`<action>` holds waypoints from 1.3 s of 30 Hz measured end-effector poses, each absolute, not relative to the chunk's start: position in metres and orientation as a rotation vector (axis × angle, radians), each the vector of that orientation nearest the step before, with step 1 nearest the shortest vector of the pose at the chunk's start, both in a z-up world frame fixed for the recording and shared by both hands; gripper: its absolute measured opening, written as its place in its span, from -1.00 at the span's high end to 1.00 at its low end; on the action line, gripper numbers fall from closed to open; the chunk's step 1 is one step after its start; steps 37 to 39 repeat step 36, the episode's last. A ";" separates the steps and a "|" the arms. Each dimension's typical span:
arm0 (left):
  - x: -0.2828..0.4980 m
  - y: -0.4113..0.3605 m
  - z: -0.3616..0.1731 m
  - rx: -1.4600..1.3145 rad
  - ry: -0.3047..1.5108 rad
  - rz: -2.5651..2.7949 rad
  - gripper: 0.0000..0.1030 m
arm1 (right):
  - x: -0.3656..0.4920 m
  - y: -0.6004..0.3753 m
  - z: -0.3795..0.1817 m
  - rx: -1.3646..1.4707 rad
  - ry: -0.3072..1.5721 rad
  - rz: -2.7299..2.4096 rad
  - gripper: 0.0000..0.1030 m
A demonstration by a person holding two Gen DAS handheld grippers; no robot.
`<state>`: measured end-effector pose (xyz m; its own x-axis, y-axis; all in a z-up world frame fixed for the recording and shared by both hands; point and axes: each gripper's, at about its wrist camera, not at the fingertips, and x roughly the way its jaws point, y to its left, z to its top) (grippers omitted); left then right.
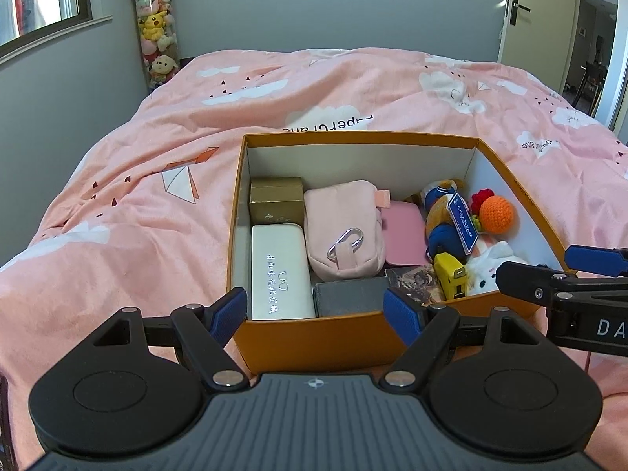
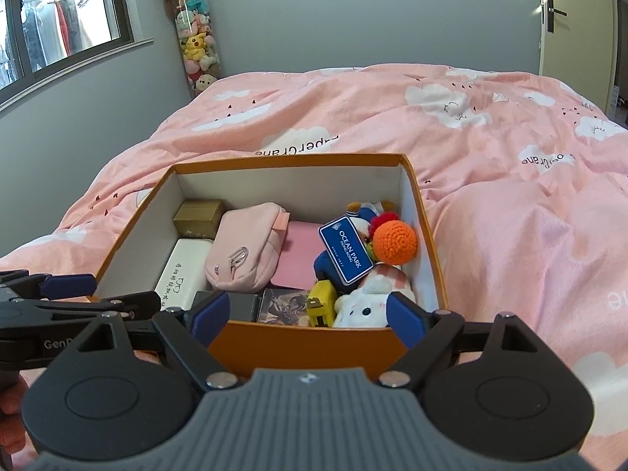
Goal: Organize objects
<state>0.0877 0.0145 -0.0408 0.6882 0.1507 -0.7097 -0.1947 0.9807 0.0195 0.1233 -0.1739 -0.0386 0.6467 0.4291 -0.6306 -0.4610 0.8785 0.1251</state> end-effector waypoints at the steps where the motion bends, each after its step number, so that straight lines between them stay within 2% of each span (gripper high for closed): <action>1: 0.088 0.014 -0.041 -0.059 0.789 0.195 -0.79 | 0.123 -0.174 -0.039 -0.050 0.705 0.506 -0.70; 39: 0.087 0.018 -0.040 -0.062 0.789 0.203 -0.79 | 0.124 -0.172 -0.046 -0.066 0.730 0.500 -0.70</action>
